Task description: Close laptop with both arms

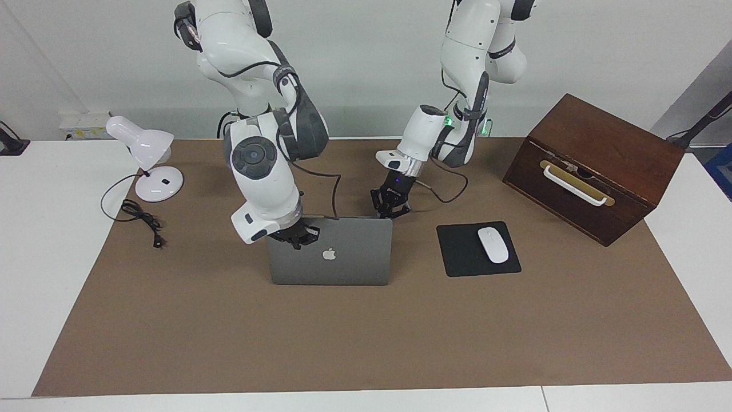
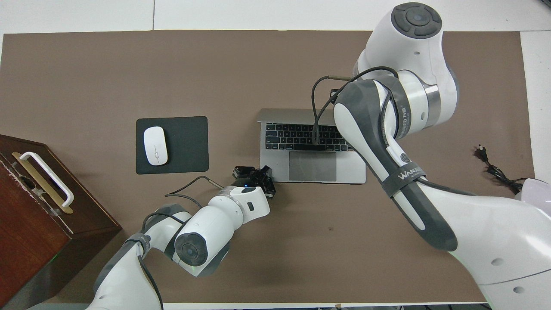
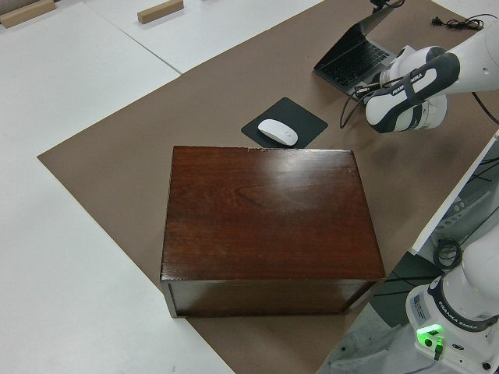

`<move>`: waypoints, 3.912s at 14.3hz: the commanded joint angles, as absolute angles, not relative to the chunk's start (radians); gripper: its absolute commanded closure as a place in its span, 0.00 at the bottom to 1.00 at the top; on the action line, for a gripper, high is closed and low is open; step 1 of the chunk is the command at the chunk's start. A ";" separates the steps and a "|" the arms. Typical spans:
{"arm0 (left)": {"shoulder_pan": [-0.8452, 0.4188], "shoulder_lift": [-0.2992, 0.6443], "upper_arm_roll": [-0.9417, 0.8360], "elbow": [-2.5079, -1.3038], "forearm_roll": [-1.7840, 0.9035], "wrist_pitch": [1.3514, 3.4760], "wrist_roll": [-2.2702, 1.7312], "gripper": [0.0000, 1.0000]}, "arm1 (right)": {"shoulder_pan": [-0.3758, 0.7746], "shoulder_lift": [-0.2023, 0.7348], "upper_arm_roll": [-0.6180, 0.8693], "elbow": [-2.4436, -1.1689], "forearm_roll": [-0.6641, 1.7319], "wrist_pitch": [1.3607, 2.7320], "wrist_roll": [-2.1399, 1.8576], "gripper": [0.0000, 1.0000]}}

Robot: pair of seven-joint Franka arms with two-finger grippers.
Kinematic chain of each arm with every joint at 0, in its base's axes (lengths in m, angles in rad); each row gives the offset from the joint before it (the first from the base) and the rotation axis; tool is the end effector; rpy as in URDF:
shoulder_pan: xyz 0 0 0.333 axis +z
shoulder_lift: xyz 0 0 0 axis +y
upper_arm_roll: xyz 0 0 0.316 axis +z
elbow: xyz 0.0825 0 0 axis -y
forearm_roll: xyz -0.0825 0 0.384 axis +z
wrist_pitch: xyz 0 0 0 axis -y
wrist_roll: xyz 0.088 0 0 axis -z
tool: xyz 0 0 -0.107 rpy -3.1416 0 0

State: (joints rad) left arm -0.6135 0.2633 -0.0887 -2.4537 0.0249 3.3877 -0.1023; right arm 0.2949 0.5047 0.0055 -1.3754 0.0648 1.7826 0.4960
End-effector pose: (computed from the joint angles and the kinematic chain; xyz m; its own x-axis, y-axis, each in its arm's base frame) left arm 0.4035 -0.3448 0.2722 0.6570 -0.4318 0.6180 -0.5967 -0.7988 0.0763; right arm 0.6606 0.2098 0.4165 0.9709 -0.2093 -0.1166 -0.2118 -0.9773 -0.0100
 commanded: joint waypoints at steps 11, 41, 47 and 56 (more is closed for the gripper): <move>-0.623 0.327 -0.046 -2.453 0.040 3.395 -0.074 1.00 | 0.287 0.534 0.026 -1.442 0.110 1.838 0.485 1.00; -0.623 0.330 -0.040 -2.453 0.041 3.393 -0.068 1.00 | 0.223 0.396 0.035 -1.529 0.158 1.741 0.486 1.00; -0.621 0.330 -0.040 -2.450 0.029 3.392 -0.077 1.00 | 0.112 0.377 0.029 -1.488 0.055 1.932 0.277 0.93; -0.621 0.287 -0.041 -2.448 0.023 3.350 -0.152 1.00 | 0.051 0.209 0.009 -1.456 -0.082 1.804 0.124 0.00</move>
State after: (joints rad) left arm -0.6226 0.2636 -0.0643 -2.4524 0.0246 3.3872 -0.1410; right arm 0.0591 0.2569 0.0059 -1.4538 -0.0305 1.8527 0.1551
